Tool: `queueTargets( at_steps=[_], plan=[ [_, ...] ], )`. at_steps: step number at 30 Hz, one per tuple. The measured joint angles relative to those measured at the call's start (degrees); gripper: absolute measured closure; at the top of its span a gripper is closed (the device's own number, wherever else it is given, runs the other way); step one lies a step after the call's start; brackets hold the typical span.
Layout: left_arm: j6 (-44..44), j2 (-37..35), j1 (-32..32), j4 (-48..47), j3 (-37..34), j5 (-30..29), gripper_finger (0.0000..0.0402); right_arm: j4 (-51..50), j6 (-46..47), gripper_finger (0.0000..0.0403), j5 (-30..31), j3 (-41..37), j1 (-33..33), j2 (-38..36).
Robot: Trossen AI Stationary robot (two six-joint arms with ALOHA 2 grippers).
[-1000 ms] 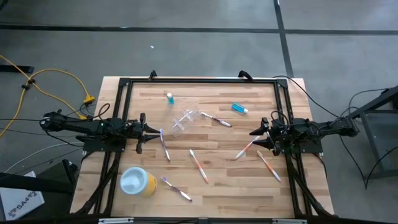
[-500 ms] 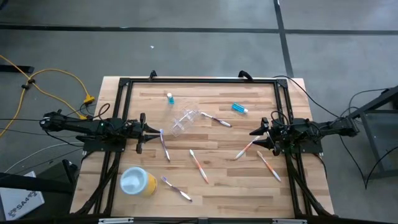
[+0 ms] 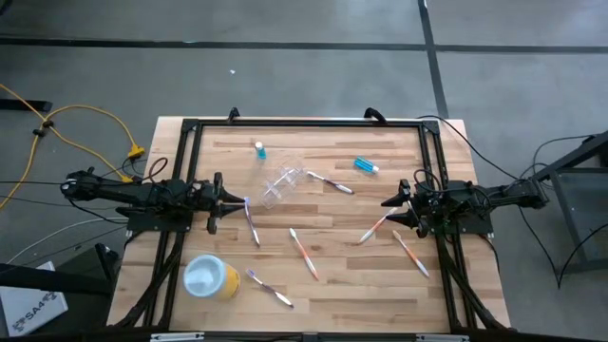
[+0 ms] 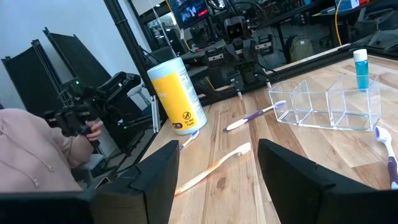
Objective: Pick & Place toothbrushing station
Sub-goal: Put the left blue mouthwash into the transparent organizer
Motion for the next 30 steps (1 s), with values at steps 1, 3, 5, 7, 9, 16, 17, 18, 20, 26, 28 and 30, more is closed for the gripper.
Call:
queueTargets(
  at_steps=[1,3,5,7,9,16,17,18,20,26,28,30],
  plan=[
    [0.0,0.0,0.0,0.0,0.0,-0.33,0.0333,0.0,0.01,0.0192,0.01,0.0,0.01,0.0],
    [-0.02,0.0,0.0,0.01,0.0,-0.76,0.0333,-0.01,0.02,0.0192,0.02,0.0,0.0,0.0],
    [-0.02,0.0,0.0,0.0,0.0,-1.73,0.0333,0.0,-0.01,0.0192,0.01,0.0,0.0,0.0],
    [-0.08,0.0,0.0,0.0,0.0,-1.98,0.0333,0.0,-0.01,0.0192,0.01,0.0,0.02,0.01],
    [-0.16,0.0,0.0,0.0,0.0,-1.99,0.0333,0.0,0.0,0.0192,0.01,0.0,0.02,0.0],
    [-0.15,0.0,0.0,0.0,0.0,-1.99,0.0333,0.0,-0.01,0.0192,0.01,0.0,0.02,0.01],
    [-0.15,0.0,0.0,0.03,0.0,-2.01,0.0333,0.0,0.02,0.0192,0.0,0.0,0.0,0.02],
    [-0.15,0.0,0.0,0.12,0.0,-2.0,0.0333,0.0,-0.01,0.0192,0.0,0.0,0.01,0.02],
    [-0.15,0.0,0.0,0.22,0.0,-1.99,0.0333,0.0,0.01,0.0192,0.01,0.0,0.0,0.02],
    [-0.13,0.0,-0.09,0.55,0.0,-1.99,0.0333,0.0,0.02,0.0192,0.02,0.02,0.02,0.02],
    [-0.13,0.0,-0.09,0.51,0.0,-1.99,0.0333,0.0,0.01,0.0192,0.01,0.0,0.02,0.02],
    [-0.13,0.0,-0.09,0.65,0.0,-1.99,0.0333,0.0,0.02,0.0192,0.0,0.0,0.02,0.02]
  ],
)
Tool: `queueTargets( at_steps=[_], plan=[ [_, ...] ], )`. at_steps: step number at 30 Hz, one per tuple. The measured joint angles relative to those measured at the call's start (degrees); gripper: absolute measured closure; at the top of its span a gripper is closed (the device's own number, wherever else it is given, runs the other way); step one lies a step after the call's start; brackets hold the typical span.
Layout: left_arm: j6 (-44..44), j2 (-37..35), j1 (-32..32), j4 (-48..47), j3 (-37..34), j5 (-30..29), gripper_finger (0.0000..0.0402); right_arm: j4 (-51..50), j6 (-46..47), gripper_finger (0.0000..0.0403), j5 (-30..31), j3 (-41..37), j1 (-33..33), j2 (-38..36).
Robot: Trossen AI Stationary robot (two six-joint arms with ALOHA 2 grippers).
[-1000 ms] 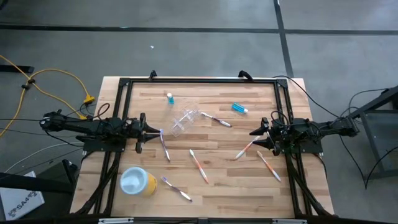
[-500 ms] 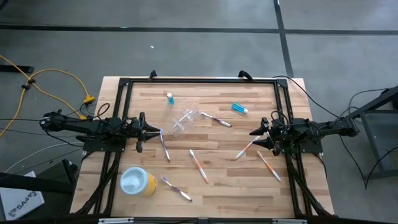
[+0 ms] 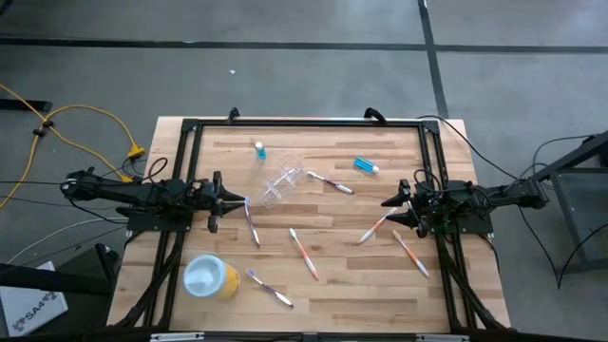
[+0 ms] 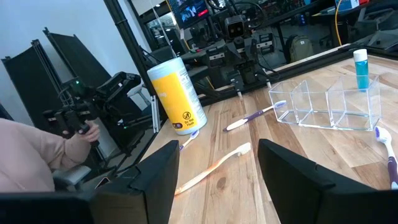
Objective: Pick & Place toothbrushing station
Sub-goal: Put the left blue mouthwash into the transparent organizer
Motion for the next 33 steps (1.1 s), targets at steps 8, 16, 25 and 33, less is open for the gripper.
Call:
queueTargets(
  at_steps=[8,16,25,33],
  plan=[
    [-1.23,-0.01,0.04,3.2,0.0,-0.18,0.0333,0.49,0.0,0.0192,0.07,0.0,0.0,-0.02],
    [-4.34,0.0,0.04,5.34,0.0,-2.87,0.0333,1.95,-0.37,0.0192,1.0,0.0,-0.01,0.0],
    [-5.18,-0.01,-0.13,9.15,0.0,-2.86,0.0333,8.68,-2.89,0.0192,6.76,0.0,-0.02,0.0],
    [-0.06,3.55,2.4,10.2,4.14,-3.4,0.0333,14.11,-5.61,0.0192,5.29,0.44,-0.1,0.05]
  ],
)
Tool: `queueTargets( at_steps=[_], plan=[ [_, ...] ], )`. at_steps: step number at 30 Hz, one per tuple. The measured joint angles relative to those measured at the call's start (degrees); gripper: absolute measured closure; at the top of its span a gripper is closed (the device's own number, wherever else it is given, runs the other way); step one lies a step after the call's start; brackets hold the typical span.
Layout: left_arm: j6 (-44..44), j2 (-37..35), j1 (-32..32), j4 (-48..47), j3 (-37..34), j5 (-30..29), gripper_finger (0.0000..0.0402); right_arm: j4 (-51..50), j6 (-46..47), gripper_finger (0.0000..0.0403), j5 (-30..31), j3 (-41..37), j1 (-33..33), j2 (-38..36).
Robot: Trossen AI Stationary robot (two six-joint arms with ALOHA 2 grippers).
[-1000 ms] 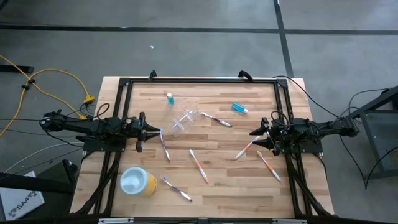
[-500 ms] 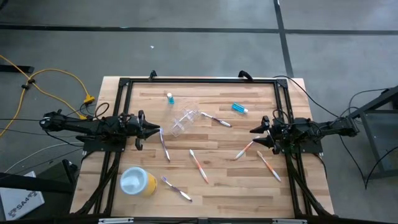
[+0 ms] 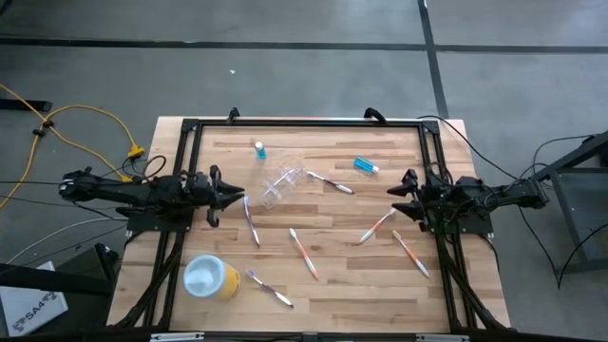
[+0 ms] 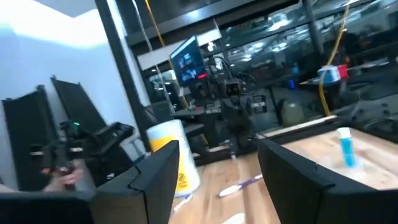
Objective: Pick & Place toothbrushing station
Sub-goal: Put the left blue mouthwash into the transparent organizer
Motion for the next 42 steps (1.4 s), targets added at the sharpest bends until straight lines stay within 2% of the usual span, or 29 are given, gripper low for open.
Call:
queueTargets(
  at_steps=[5,11,14,18,21,24,30,35,39,42],
  plan=[
    [0.06,10.09,4.71,0.42,6.75,-0.41,0.0333,0.86,-4.49,0.0192,0.76,3.84,-0.86,3.12],
    [0.08,27.06,11.21,-0.95,17.86,8.22,0.0333,-0.57,-6.76,0.0192,0.52,9.59,-3.17,13.28],
    [-0.42,34.32,14.3,-8.53,24.16,9.92,0.0333,-3.53,-6.78,0.0192,1.51,12.6,-4.82,19.8],
    [-0.64,39.92,19.19,-25.51,31.95,4.82,0.0333,-9.17,-6.8,0.0192,5.12,17.62,-7.49,27.68],
    [-1.91,41.47,23.17,-32.3,34.99,1.8,0.0333,-13.84,-6.83,0.0192,5.87,21.02,-9.65,31.62],
    [0.21,41.49,27.1,-32.24,35.87,4.18,0.0333,-14.67,-7.36,0.0192,4.89,23.35,-11.72,34.61],
    [19.73,41.5,33.42,-33.06,36.1,10.79,0.0333,-14.46,-7.8,0.0192,0.19,24.15,-15.43,37.48],
    [38.46,41.5,34.84,-34.33,36.1,13.24,0.0333,-14.42,-6.58,0.0192,-3.76,24.17,-17.88,38.32],
    [45.09,41.5,34.24,-34.3,36.1,12.96,0.0333,-14.45,-6.24,0.0192,-4.18,24.16,-18.79,38.35],
    [44.19,41.56,34.35,-34.32,36.1,9.07,0.0333,-14.48,-6.26,0.0192,-4.25,24.15,-19.19,38.35]
  ],
)
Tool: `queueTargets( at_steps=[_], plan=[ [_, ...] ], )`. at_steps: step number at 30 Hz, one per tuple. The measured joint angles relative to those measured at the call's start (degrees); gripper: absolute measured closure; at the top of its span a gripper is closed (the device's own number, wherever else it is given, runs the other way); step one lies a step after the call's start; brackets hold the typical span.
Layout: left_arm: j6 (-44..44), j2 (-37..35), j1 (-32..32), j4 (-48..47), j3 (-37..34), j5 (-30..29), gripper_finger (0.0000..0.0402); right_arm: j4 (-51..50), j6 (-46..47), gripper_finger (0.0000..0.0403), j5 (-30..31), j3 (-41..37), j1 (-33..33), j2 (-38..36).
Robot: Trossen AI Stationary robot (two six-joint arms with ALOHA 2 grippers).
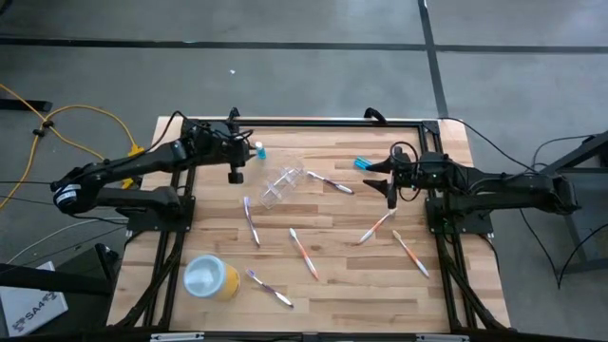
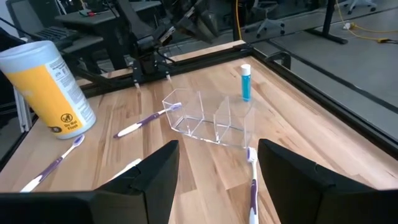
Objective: Pick & Place toothbrushing station
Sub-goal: Put the left blue mouthwash into the transparent organizer
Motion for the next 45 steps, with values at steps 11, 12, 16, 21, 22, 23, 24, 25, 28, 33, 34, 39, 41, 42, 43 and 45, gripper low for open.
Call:
queueTargets(
  at_steps=[11,12,16,21,22,23,24,25,28,33,34,39,41,42,43,45],
  plan=[
    [-3.43,10.66,6.15,-15.35,14.32,-1.39,0.0351,0.14,-0.07,0.0192,0.02,0.0,-0.05,0.0],
    [-3.24,12.0,6.76,-16.45,15.63,-0.31,0.0354,0.28,-0.07,0.0192,0.0,0.0,-0.05,0.0],
    [-1.47,17.22,10.01,-19.21,19.74,5.66,0.0357,0.42,-0.07,0.0192,-0.54,0.01,-0.03,0.0],
    [2.7,21.79,13.41,-21.85,20.96,8.38,0.0357,0.42,-0.05,0.0192,-2.92,0.02,-0.03,0.0],
    [4.38,22.29,13.68,-22.33,20.96,8.69,0.0357,0.39,-0.02,0.0192,-2.95,0.0,-0.01,0.0],
    [6.36,22.59,13.72,-22.7,20.96,8.92,0.0357,0.36,-0.02,0.0192,-2.93,0.02,-0.03,0.0],
    [8.16,22.7,13.68,-22.95,20.96,9.05,0.0357,0.23,-0.02,0.0192,-2.93,0.02,-0.03,0.0],
    [9.13,22.71,13.57,-23.04,20.96,9.04,0.0357,0.02,-0.02,0.0192,-2.94,0.02,-0.02,0.0],
    [5.94,22.11,12.28,-22.15,20.96,7.45,0.0357,-0.38,-0.02,0.0192,-2.93,0.02,-0.03,0.0],
    [-5.0,20.7,9.15,-19.09,21.05,4.53,0.0357,-0.5,-0.36,0.0192,-2.95,0.02,-0.01,0.26],
    [-6.6,20.68,8.63,-18.72,21.05,4.52,0.0357,-0.48,-0.43,0.0192,-2.95,0.01,-0.01,0.26],
    [-12.56,20.68,7.04,-16.38,21.05,3.94,0.0357,-0.46,-0.5,0.0192,-2.97,0.02,0.0,0.26],
    [-16.56,20.68,6.42,-16.35,21.05,3.23,0.0357,-0.48,-0.5,0.0192,-2.95,0.02,0.02,0.26],
    [-18.02,20.68,6.23,-16.23,21.05,2.62,0.0357,-0.46,-0.5,0.0192,-2.97,0.02,0.03,0.26],
    [-19.29,20.68,6.18,-16.23,21.05,1.37,0.0357,-0.46,-0.5,0.0192,-2.97,0.01,0.04,0.26],
    [-22.72,20.68,6.13,-16.34,21.05,-1.37,0.0357,-0.46,-0.5,0.0192,-2.95,0.02,0.04,0.26]
  ],
)
